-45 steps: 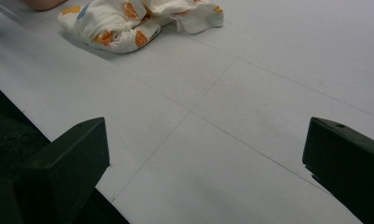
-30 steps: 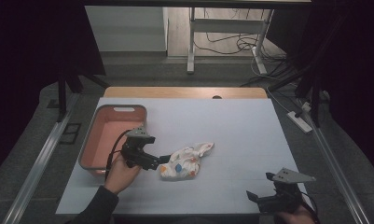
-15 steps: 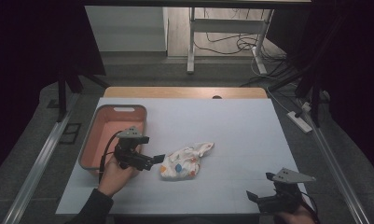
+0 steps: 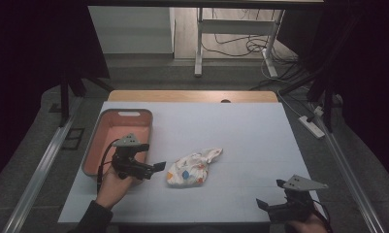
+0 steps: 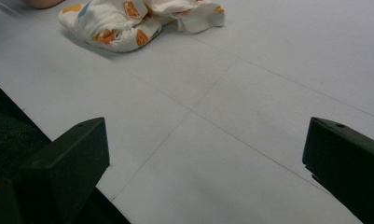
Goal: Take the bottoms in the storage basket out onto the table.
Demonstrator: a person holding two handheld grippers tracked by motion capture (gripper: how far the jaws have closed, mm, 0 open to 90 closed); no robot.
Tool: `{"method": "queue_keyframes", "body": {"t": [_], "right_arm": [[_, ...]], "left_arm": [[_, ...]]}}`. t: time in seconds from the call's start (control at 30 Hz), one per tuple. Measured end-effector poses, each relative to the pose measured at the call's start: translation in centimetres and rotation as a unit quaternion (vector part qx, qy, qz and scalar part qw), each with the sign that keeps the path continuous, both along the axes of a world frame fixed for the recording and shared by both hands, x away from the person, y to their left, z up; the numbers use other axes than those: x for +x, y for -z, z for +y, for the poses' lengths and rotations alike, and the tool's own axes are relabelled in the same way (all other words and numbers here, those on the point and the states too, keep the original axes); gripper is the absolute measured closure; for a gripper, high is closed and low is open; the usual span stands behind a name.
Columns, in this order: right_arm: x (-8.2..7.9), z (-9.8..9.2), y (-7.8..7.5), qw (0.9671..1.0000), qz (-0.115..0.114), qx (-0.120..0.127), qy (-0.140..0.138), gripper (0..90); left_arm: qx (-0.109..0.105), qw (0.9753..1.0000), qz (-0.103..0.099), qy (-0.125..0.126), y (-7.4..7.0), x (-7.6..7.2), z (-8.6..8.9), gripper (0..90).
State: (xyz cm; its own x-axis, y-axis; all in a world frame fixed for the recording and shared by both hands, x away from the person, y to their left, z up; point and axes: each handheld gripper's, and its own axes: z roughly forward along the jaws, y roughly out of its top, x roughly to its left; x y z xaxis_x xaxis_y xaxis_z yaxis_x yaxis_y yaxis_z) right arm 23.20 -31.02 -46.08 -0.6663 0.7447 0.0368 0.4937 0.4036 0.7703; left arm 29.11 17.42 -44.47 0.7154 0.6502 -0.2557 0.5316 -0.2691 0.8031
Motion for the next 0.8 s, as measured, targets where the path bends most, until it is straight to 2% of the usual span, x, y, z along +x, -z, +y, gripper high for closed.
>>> {"method": "queue_keyframes", "body": {"t": [0.8], "right_arm": [[0.0, 0.0, 0.0, 1.0000, 0.000, -0.001, -0.001, 0.9]], "left_arm": [[-0.012, 0.9997, 0.005, -0.021, 0.5, -1.9, 1.9, 0.0]]}}
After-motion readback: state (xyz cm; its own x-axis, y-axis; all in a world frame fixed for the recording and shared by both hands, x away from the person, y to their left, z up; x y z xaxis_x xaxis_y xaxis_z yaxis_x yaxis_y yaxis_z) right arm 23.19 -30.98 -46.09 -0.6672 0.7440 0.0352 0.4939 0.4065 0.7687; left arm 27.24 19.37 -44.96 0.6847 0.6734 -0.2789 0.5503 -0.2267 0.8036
